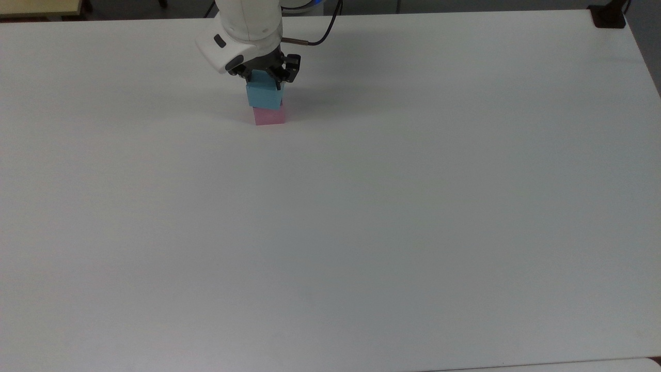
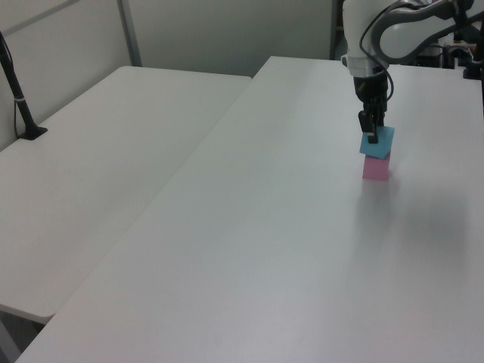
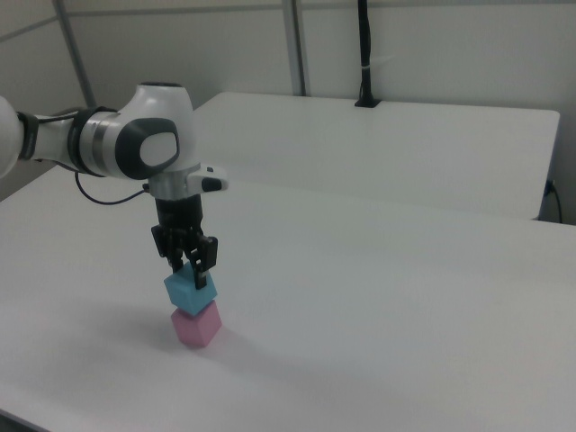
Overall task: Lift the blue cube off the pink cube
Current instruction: 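Lift the light-blue cube off the pink cube and carry it aside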
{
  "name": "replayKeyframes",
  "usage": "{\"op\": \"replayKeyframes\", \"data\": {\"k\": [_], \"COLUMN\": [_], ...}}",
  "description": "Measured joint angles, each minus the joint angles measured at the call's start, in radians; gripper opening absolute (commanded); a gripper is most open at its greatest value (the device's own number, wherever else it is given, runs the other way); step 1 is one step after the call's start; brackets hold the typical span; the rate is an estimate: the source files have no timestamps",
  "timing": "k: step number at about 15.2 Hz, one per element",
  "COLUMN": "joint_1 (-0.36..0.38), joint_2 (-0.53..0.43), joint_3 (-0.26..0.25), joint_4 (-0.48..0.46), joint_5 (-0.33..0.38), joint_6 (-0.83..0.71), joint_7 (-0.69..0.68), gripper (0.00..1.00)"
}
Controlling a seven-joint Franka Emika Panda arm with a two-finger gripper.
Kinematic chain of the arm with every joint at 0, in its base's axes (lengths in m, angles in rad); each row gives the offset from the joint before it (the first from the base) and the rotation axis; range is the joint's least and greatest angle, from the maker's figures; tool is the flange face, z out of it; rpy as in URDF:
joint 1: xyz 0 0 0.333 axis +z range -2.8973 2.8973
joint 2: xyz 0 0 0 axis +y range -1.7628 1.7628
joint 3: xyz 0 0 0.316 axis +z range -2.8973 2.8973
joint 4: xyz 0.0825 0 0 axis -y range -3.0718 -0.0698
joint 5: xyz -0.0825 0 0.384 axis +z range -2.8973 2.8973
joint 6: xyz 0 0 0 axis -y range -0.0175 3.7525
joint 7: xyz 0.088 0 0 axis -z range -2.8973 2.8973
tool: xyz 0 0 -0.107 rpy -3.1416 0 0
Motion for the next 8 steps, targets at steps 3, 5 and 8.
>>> {"op": "replayKeyframes", "data": {"k": [3, 5, 8], "joint_1": [0.0, 0.001, 0.002], "joint_2": [0.002, 0.016, 0.096], "joint_3": [0.008, 0.031, 0.074], "joint_4": [0.055, 0.102, 0.202], "joint_5": [0.0, 0.0, 0.0], "joint_6": [0.0, 0.0, 0.001], "joint_7": [-0.006, -0.026, -0.051], "gripper": [0.28, 0.28, 0.28]}}
